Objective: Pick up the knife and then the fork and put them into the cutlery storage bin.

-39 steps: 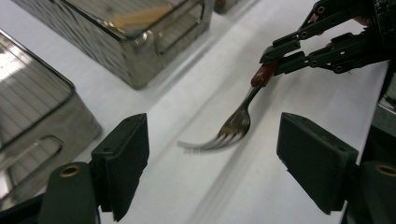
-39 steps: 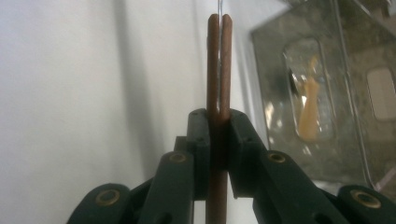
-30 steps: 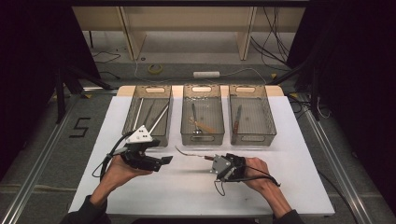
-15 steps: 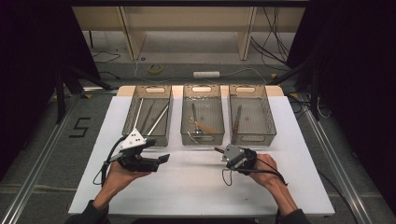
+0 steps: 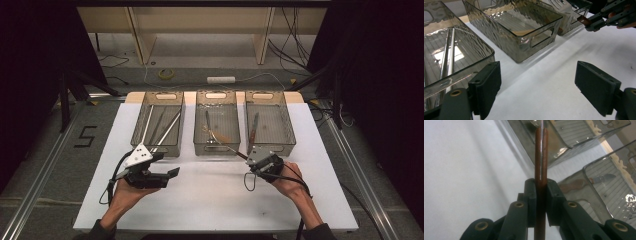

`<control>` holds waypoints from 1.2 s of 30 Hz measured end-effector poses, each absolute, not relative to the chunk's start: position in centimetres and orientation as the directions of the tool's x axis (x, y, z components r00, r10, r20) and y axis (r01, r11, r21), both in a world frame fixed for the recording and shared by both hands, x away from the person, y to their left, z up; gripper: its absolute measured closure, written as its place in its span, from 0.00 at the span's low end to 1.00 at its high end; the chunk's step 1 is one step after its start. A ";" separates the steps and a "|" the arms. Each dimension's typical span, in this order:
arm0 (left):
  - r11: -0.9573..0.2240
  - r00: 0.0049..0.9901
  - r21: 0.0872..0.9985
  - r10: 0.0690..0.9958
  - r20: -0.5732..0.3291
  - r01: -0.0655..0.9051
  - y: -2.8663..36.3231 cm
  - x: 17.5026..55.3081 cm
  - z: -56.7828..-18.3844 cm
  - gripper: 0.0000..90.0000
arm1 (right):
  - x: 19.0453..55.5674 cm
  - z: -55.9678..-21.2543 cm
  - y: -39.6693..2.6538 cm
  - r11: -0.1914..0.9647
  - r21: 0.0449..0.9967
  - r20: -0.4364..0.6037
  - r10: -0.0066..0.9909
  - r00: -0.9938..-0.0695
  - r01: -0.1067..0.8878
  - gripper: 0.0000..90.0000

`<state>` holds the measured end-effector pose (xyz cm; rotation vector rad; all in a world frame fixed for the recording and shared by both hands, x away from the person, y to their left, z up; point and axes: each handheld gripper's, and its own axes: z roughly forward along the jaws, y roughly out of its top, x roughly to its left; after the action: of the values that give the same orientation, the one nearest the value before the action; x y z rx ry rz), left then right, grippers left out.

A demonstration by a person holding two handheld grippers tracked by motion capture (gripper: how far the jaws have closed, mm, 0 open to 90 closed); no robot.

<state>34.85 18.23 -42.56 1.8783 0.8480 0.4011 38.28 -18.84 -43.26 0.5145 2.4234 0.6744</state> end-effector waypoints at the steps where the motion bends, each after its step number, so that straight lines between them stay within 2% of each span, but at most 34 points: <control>1: -0.254 0.697 0.893 0.711 -0.088 0.372 18.3 34.7 -42.6 0.23 | 38.3 -43.2 -19.0 0.791 0.573 -0.407 0.501 -0.764 0.213 0.90; 14: -0.222 0.684 0.910 0.724 -0.087 0.351 18.8 34.1 -42.7 0.22 | 39.2 -41.6 -21.2 0.652 0.683 -0.261 0.639 -0.723 0.330 0.90; 36: -0.228 0.679 0.914 0.731 -0.068 0.336 19.2 33.4 -42.7 0.21 | 41.0 -40.6 -24.2 0.526 0.739 -0.186 0.760 -0.622 0.421 0.90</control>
<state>33.39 19.18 -42.71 1.8272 0.8449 0.4628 40.98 -24.24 -40.61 0.9604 2.2728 0.9106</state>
